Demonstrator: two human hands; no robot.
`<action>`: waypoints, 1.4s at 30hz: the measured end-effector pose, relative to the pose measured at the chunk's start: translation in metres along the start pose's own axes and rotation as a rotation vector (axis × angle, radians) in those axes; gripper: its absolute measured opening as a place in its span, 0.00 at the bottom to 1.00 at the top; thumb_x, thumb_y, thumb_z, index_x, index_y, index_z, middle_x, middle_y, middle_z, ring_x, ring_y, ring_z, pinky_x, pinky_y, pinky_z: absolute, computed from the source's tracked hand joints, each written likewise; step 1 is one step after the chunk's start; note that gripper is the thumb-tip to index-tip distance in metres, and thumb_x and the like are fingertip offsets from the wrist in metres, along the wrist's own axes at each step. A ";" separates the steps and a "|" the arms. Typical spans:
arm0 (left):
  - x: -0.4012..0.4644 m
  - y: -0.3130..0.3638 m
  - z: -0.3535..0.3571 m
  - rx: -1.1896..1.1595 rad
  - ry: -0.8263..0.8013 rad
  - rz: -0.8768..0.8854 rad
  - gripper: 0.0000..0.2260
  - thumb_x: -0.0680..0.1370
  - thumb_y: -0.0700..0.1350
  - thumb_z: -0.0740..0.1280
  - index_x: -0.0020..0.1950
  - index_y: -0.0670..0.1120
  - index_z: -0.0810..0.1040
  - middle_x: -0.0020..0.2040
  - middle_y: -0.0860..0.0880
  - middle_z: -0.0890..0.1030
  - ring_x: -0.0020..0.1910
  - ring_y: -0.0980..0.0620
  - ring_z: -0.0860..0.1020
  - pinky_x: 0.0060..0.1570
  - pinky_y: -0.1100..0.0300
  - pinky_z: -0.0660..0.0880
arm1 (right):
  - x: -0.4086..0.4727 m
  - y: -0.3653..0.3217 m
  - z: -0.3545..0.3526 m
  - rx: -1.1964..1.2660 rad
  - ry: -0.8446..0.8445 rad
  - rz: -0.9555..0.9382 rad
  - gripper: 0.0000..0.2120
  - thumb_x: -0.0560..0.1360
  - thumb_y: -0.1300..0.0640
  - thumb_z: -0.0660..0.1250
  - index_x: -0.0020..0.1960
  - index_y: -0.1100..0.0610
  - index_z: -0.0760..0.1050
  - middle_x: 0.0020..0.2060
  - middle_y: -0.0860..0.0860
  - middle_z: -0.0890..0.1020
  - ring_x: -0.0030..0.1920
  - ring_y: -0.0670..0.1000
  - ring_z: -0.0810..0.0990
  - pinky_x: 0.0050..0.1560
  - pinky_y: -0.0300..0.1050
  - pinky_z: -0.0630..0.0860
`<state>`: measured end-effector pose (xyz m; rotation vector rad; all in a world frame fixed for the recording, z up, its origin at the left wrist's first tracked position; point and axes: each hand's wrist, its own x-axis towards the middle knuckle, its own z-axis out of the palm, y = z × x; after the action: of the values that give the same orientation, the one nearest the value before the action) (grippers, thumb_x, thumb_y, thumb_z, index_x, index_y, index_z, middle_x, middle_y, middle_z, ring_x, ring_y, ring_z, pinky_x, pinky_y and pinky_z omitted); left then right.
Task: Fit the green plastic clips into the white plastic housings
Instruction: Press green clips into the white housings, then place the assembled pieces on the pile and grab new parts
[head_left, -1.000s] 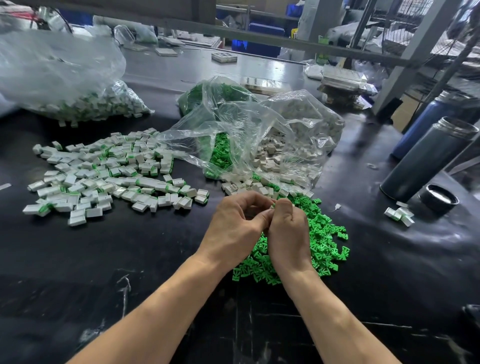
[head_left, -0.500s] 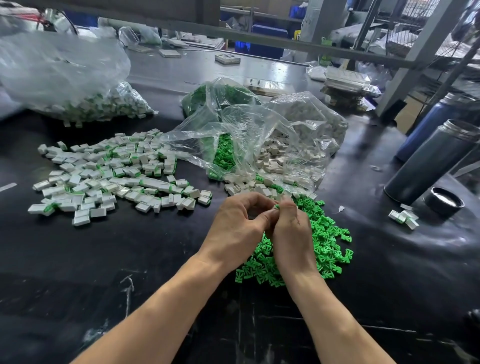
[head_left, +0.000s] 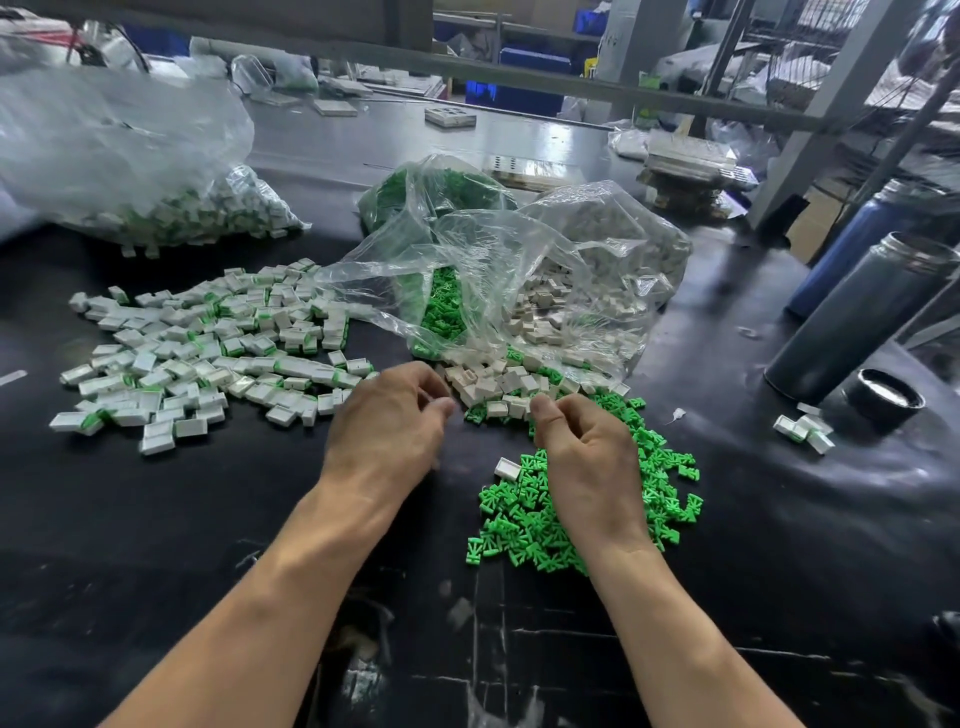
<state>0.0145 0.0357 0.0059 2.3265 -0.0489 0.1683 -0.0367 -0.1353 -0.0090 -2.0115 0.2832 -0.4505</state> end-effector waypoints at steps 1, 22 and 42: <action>0.003 -0.003 -0.004 0.073 0.027 -0.014 0.03 0.77 0.49 0.74 0.45 0.55 0.82 0.38 0.58 0.82 0.38 0.60 0.81 0.44 0.59 0.78 | -0.001 -0.001 0.000 -0.005 -0.001 0.001 0.24 0.82 0.43 0.65 0.34 0.58 0.71 0.26 0.46 0.71 0.29 0.48 0.68 0.34 0.50 0.65; -0.001 0.000 0.006 -0.004 -0.185 0.183 0.04 0.77 0.47 0.75 0.46 0.57 0.85 0.43 0.62 0.79 0.45 0.64 0.77 0.50 0.62 0.75 | 0.013 0.004 -0.029 -0.416 -0.270 0.049 0.03 0.79 0.48 0.73 0.51 0.43 0.85 0.50 0.37 0.80 0.54 0.43 0.79 0.60 0.46 0.76; -0.006 0.007 0.017 -0.269 -0.398 0.107 0.04 0.75 0.45 0.77 0.43 0.52 0.83 0.39 0.57 0.85 0.40 0.60 0.82 0.41 0.63 0.78 | 0.007 0.000 -0.020 -0.311 -0.200 0.014 0.05 0.77 0.49 0.75 0.43 0.46 0.81 0.41 0.42 0.82 0.42 0.40 0.79 0.46 0.43 0.76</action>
<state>0.0103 0.0182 -0.0012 2.0562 -0.3719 -0.2369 -0.0388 -0.1539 0.0001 -2.3362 0.2546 -0.2015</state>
